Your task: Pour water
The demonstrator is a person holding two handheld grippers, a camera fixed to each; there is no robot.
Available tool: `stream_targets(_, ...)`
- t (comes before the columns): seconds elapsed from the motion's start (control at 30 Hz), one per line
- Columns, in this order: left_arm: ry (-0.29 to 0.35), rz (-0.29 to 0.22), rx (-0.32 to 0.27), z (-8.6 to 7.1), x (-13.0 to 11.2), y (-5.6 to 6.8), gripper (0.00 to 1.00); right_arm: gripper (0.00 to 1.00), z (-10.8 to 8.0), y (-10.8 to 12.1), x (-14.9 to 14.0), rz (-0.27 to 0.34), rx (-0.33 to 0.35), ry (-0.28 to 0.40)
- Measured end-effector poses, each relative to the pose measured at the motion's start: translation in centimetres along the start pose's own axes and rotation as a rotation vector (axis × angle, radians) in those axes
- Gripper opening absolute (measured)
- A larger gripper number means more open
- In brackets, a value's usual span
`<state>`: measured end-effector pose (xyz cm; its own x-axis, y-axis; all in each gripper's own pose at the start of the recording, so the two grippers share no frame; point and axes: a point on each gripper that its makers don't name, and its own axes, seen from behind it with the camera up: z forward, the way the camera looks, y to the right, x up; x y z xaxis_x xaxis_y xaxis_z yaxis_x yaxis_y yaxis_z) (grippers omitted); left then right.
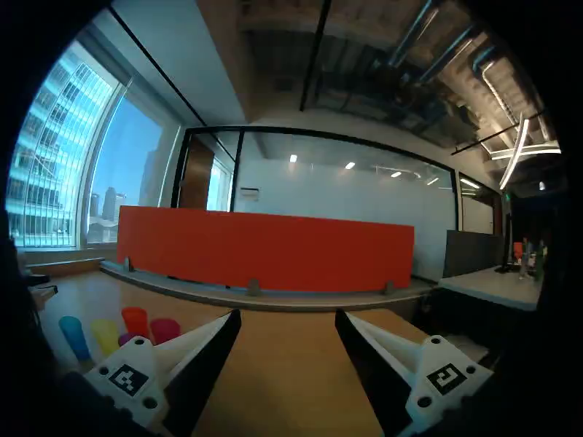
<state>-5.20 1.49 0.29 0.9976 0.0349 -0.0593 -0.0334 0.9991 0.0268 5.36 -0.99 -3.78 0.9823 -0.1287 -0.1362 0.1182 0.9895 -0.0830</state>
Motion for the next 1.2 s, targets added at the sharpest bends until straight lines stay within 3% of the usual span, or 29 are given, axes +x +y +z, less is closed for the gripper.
stream_targets(0.77,-0.013,0.002,-0.014,0.0,-0.4,0.2,0.94,1.00,-0.7,0.0,-0.1,0.009,0.009,0.006)
stream_targets(1.2,-0.013,0.001,-0.014,0.1,-0.4,0.2,0.94,1.00,-0.8,-0.6,-3.2,-0.006,0.053,-0.036)
